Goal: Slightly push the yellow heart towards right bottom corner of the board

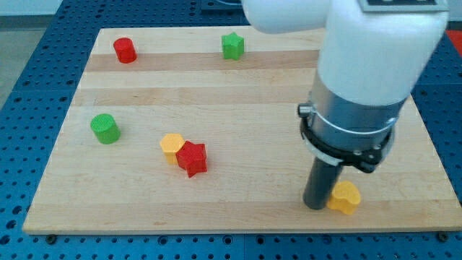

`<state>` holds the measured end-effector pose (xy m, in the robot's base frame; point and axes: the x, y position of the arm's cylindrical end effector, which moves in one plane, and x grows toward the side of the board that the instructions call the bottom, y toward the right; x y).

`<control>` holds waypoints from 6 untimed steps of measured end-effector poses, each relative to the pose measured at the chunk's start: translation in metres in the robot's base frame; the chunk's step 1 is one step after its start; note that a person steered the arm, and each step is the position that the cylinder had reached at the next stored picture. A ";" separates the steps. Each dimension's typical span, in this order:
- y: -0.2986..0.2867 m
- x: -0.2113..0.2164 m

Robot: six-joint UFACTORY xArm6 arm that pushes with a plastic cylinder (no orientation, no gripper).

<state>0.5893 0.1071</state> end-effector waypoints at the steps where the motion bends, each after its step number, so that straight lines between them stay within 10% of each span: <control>1: 0.032 0.000; 6: -0.022 0.000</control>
